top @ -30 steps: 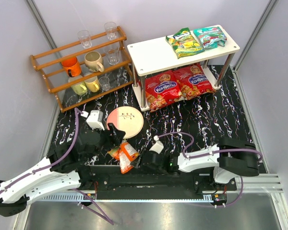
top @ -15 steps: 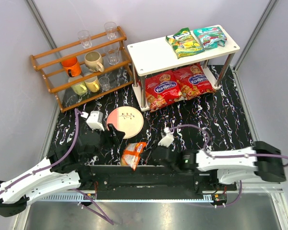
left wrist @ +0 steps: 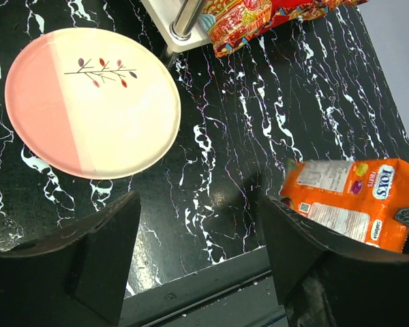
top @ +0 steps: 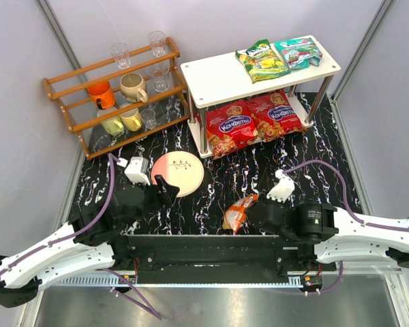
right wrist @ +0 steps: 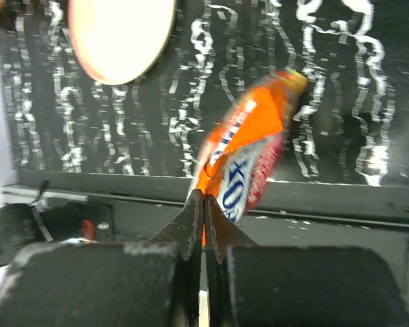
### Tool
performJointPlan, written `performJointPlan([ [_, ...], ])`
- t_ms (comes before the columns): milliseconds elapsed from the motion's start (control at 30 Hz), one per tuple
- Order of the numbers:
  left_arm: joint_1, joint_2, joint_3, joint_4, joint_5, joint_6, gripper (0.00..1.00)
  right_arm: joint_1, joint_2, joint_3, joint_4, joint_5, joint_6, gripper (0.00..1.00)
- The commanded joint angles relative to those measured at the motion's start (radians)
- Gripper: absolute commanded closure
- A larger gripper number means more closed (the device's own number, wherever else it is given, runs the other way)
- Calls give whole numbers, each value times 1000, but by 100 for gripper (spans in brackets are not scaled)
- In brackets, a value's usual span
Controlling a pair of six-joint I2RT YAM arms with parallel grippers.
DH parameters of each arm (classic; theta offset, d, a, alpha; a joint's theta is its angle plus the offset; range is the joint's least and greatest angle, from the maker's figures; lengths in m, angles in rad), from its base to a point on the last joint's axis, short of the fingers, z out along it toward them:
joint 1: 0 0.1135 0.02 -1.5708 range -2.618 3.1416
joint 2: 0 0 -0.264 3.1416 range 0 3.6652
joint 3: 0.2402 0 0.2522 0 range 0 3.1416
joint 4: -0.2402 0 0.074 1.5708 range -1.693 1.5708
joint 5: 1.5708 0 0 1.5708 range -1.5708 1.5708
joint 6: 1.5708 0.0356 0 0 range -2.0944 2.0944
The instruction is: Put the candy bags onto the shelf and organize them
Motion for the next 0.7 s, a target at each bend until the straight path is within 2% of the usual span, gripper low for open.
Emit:
performJointPlan([
  [0,6,12,-10,61,13,1,27,3,-45,-24,-172,53,98,100],
  [267,6,21,-22,66,21,-4,27,4,-97,-48,-230,62,135,100],
  [400,6,23,-27,69,26,-7,27,3,-52,-30,-194,93,69,100],
  [600,6,27,-27,69,33,-10,27,-5,217,41,47,99,-155,100],
  [633,6,29,-27,67,33,-10,27,-10,296,53,134,92,-187,96],
  [667,6,29,-27,69,37,-11,27,-16,330,61,196,51,-283,87],
])
